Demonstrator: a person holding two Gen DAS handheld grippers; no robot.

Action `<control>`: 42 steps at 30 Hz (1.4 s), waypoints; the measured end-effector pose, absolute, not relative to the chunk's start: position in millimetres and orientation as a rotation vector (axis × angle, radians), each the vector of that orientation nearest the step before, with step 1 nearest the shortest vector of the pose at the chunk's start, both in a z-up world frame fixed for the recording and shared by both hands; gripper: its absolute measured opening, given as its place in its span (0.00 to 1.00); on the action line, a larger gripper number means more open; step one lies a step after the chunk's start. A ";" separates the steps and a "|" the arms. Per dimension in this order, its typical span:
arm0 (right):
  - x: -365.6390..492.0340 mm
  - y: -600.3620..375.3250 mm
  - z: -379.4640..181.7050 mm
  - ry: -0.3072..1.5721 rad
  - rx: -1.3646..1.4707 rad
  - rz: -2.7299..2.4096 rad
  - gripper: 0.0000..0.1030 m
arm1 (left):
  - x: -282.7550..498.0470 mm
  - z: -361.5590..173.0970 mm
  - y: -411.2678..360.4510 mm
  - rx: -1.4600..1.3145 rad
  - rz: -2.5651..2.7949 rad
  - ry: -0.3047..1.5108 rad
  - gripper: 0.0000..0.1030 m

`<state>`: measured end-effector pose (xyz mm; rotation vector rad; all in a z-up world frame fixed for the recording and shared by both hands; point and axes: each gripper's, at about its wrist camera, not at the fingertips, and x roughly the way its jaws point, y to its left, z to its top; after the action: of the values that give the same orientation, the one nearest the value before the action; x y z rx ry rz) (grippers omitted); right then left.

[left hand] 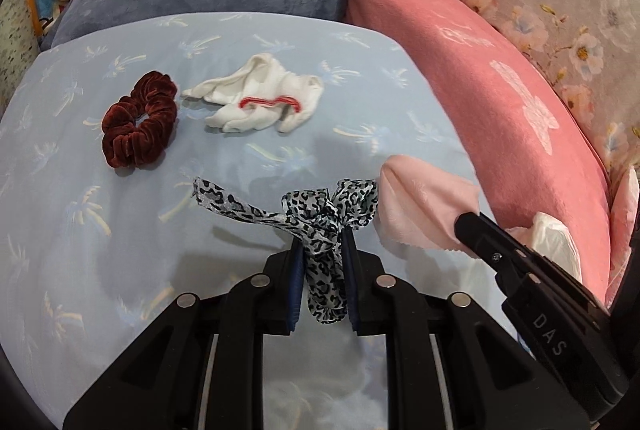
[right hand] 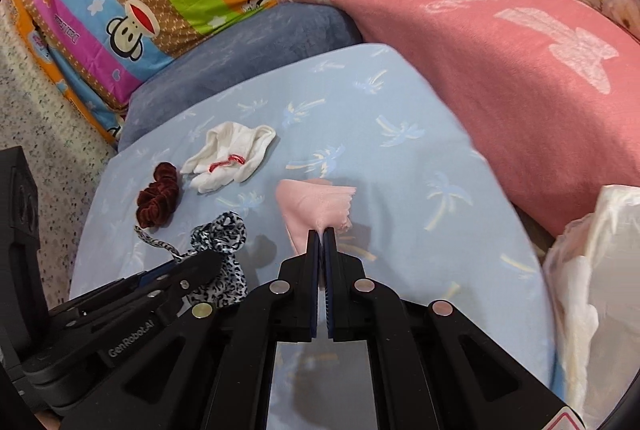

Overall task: Organize soft objects
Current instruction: 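Carry the leopard strap and pink cloth over the white bin and open both tools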

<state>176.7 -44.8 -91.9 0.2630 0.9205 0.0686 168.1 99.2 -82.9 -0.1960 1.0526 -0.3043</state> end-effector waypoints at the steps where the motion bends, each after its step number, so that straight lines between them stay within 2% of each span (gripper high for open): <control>1: 172.0 -48.2 -87.5 0.912 0.264 0.068 0.03 | 164.3 -79.4 95.0 -0.188 -0.310 1.046 0.17; 19: 79.4 -144.4 -11.4 0.731 0.334 -0.028 0.03 | 108.8 -34.0 -1.4 -0.022 -0.456 0.941 0.17; 42: 1.0 -270.4 -18.0 0.666 0.471 -0.232 0.03 | 64.1 -30.6 -126.2 0.149 -0.675 0.929 0.18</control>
<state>1.0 -270.4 -18.0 0.4706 0.6658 -0.2317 64.1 -126.2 -30.6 0.1489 0.9289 -0.6748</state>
